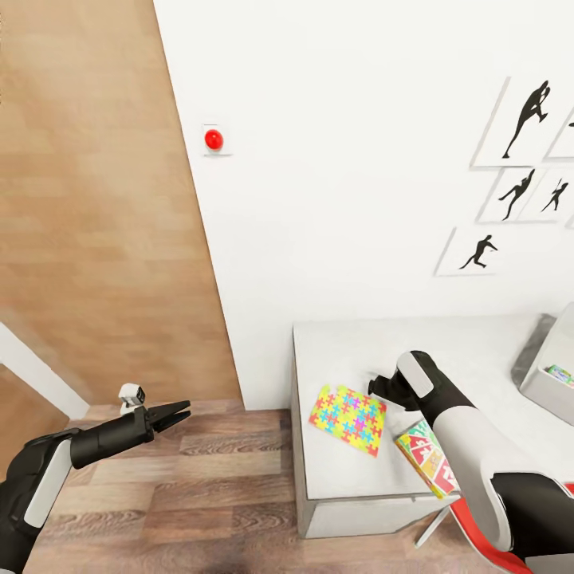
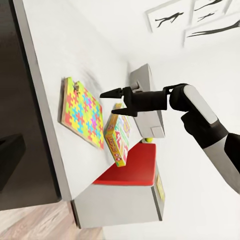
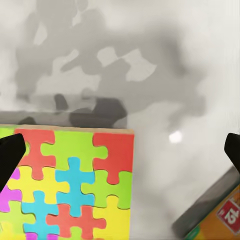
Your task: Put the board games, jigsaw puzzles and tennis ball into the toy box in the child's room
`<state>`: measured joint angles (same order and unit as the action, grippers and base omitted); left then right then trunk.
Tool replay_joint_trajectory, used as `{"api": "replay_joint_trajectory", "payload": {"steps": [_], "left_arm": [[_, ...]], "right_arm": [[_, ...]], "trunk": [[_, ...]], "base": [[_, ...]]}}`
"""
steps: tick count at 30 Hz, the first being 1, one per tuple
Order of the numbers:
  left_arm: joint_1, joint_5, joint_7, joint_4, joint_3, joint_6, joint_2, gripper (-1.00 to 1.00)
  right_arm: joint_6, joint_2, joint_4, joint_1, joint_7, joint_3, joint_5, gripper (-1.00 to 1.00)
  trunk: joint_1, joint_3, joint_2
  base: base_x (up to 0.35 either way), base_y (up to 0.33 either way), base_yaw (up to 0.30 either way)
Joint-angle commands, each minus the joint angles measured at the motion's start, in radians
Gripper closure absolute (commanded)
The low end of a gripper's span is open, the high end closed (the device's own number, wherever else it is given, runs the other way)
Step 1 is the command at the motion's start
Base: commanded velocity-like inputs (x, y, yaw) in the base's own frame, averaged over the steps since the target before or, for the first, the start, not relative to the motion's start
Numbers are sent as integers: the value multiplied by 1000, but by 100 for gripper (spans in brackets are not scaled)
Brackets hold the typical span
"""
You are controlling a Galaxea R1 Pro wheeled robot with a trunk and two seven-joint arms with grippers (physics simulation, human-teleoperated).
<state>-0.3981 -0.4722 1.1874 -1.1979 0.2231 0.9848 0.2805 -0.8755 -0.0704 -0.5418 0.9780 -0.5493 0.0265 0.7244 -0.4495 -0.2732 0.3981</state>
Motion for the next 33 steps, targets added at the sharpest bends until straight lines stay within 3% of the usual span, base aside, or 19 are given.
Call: {"api": "replay_joint_trajectory", "payload": {"steps": [1,33], "left_arm": [[-1,-2,1,0,0,6,0,-100],[-1,-2,3,0,1,6,0,-100]], "right_arm": [[-2,0,-1,1,-9,3,10,-100],[-3,-14,-1,1,-8,3,13,-100]], "trunk": [[-1,-2,2],[-1,-2,2]], "base": [[-20,22,0],[-25,36,0]]}}
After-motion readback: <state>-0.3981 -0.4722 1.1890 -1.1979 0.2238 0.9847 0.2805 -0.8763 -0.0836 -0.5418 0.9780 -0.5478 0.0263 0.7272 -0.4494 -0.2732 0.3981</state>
